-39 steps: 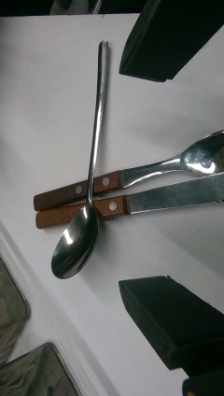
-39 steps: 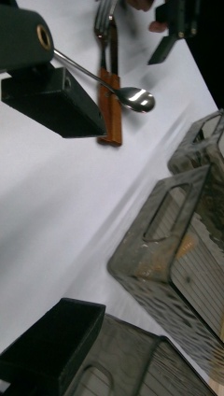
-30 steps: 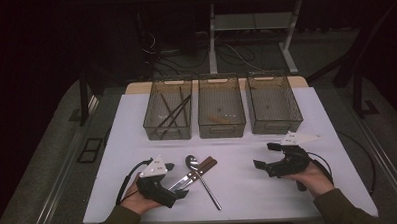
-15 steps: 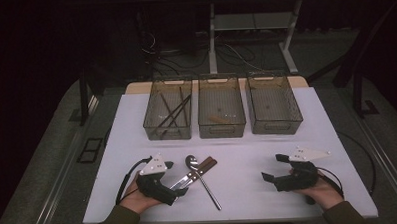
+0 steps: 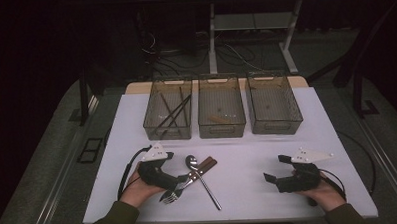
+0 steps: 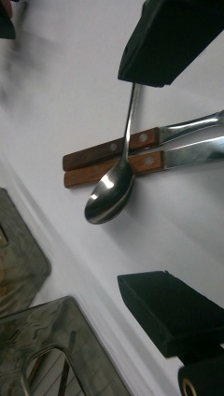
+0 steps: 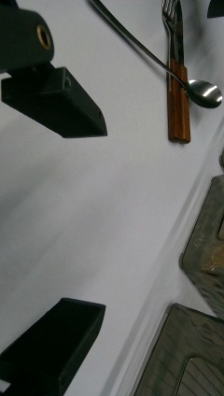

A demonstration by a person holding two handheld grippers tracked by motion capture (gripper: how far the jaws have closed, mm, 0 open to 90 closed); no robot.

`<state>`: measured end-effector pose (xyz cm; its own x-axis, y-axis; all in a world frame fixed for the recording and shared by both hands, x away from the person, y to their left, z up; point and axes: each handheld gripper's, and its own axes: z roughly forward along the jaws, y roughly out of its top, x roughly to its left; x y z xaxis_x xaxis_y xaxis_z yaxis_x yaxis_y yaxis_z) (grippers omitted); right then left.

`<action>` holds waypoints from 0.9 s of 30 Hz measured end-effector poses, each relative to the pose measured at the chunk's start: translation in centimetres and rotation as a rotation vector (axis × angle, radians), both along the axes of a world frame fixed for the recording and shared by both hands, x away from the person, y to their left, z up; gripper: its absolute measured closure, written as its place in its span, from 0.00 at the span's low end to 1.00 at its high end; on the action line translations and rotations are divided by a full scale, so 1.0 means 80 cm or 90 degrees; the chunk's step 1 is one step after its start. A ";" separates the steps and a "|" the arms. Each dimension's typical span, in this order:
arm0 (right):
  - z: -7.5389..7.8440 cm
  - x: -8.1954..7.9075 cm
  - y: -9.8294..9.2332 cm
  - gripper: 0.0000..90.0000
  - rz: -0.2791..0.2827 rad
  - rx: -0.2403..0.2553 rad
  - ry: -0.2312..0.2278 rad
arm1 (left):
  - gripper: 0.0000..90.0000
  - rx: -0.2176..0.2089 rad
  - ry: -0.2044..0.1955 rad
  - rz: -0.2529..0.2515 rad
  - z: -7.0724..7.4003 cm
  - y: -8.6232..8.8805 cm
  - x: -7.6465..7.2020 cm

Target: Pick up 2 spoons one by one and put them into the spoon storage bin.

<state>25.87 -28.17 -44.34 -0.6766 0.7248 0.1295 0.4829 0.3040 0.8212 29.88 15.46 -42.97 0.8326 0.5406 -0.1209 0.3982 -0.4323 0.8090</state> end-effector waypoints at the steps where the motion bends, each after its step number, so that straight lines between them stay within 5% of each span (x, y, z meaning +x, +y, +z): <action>1: 0.000 0.001 0.000 0.13 0.000 0.000 -0.002 | 0.06 0.000 0.001 0.000 0.000 -0.001 0.003; 15: -0.002 0.001 0.000 0.13 -0.001 -0.014 -0.002 | 0.30 0.006 0.060 -0.029 -0.013 -0.036 0.048; 27: 0.000 0.000 -0.001 0.13 -0.003 -0.019 -0.010 | 0.52 0.021 0.114 -0.027 -0.022 -0.034 0.050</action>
<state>25.88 -28.27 -44.31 -0.6747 0.7316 0.0979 0.4717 0.3254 0.8195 33.90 12.71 -44.76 0.8213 0.5114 -0.2528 0.5158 -0.4763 0.7121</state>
